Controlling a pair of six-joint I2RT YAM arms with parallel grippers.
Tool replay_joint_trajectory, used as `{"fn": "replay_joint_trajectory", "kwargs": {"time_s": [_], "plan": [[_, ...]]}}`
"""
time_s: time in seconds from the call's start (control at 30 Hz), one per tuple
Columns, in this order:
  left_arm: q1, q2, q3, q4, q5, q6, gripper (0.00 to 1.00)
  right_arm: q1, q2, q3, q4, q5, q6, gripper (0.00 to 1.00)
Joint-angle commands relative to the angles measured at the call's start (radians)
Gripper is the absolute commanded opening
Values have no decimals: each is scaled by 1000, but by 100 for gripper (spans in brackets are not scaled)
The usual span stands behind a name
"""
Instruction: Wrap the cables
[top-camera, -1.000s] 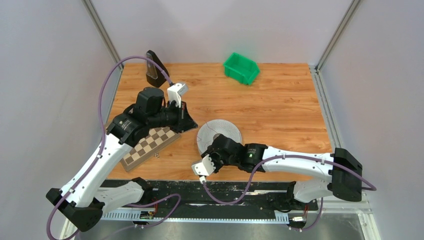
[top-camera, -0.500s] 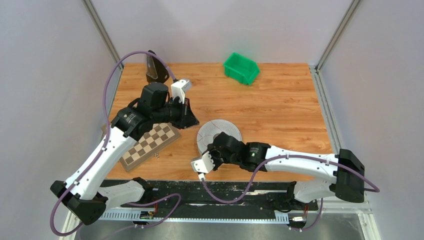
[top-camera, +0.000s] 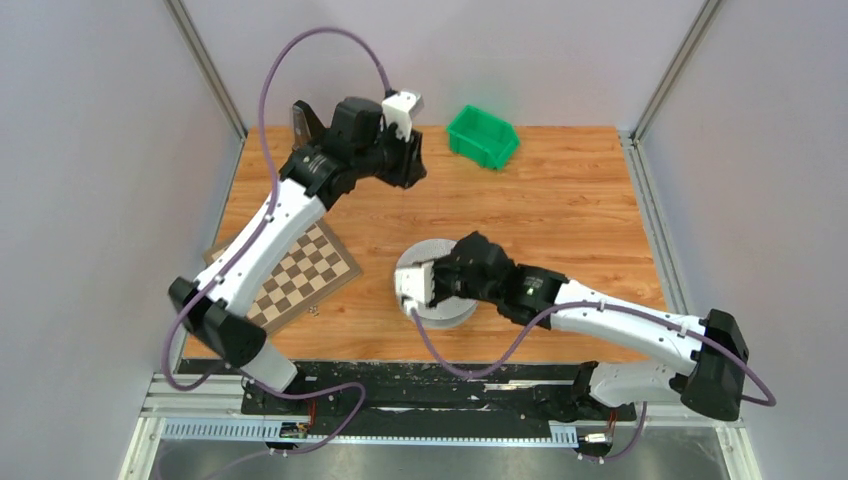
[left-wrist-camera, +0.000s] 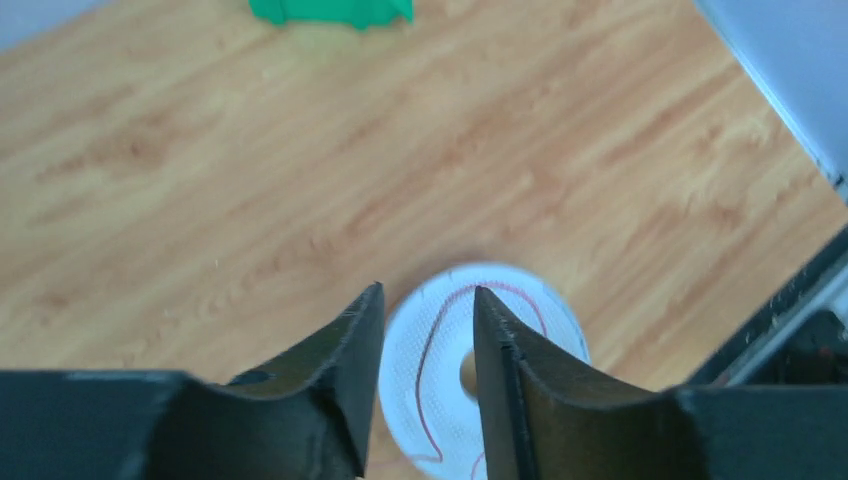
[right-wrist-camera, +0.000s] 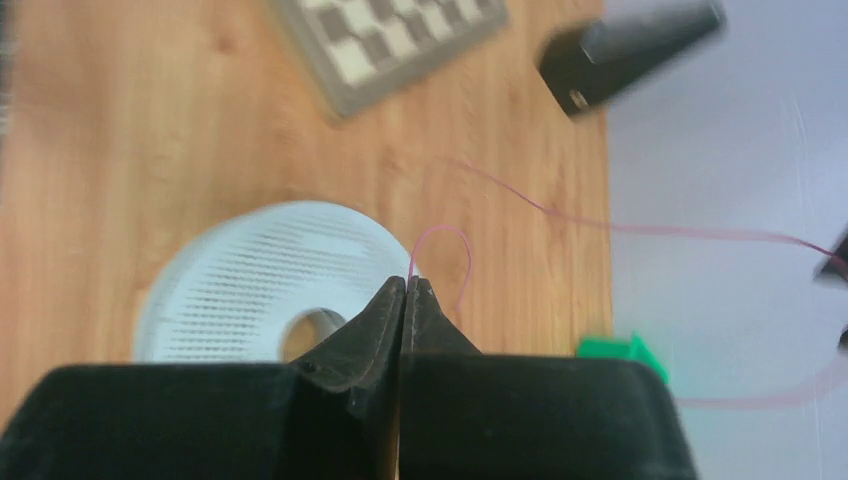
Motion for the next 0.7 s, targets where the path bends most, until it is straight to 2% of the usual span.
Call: {"fn": "replay_joint_trajectory", "kwargs": {"time_s": [0.0, 0.07, 0.1, 0.13, 0.2, 0.33, 0.47, 0.57, 0.67], "plan": [[29, 162, 349, -11, -72, -4, 52, -239, -39, 88, 111, -77, 265, 0], [61, 245, 516, -130, -48, -73, 57, -386, -53, 104, 124, -112, 363, 0], [79, 273, 549, -172, -18, -91, 59, -464, -54, 115, 129, -122, 409, 0], [83, 268, 569, -180, -8, -115, 61, -549, -53, 130, 132, -116, 464, 0], [88, 214, 505, -166, 13, -120, 64, -677, -49, 156, 138, -55, 539, 0], [88, 50, 251, -69, 65, -121, 72, -928, -63, 182, 158, -20, 620, 0], [88, -87, 25, -41, 92, -137, 74, -1181, -66, 253, 170, -17, 701, 0], [88, -170, -179, 2, 46, -147, 75, -1229, -61, 321, 170, 96, 686, 0], [88, -224, -303, 42, -1, -169, 76, -1231, -42, 406, 169, 261, 643, 0]]}}
